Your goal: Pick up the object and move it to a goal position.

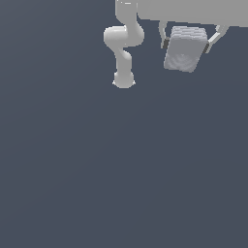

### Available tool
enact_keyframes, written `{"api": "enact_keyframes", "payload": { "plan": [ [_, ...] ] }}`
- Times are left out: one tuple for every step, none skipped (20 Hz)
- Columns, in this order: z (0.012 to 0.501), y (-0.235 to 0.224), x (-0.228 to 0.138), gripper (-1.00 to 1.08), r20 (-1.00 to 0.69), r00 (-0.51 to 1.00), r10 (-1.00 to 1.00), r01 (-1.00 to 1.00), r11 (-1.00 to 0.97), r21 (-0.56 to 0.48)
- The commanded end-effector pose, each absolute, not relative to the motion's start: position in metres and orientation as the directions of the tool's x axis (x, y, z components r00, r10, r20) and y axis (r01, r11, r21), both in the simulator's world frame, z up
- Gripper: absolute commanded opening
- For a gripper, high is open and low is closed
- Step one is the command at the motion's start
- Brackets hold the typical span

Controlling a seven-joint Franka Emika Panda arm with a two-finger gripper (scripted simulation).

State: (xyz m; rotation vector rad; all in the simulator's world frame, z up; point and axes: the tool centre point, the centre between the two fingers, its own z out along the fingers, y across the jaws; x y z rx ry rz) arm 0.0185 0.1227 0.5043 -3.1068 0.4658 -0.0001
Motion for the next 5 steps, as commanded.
{"api": "enact_keyframes", "payload": {
  "plan": [
    [0.5068,0.1237,0.0191,-1.0,0.0,0.956,-0.293,-0.293,-0.956,0.0],
    [0.5071,0.1238,0.0192,-1.0,0.0,0.956,-0.293,-0.293,-0.956,0.0],
    [0.5073,0.1239,0.0194,-1.0,0.0,0.956,-0.293,-0.293,-0.956,0.0],
    [0.5073,0.1239,0.0195,-1.0,0.0,0.956,-0.293,-0.293,-0.956,0.0],
    [0.5073,0.1238,0.0195,-1.0,0.0,0.956,-0.293,-0.293,-0.956,0.0]
  ]
}}
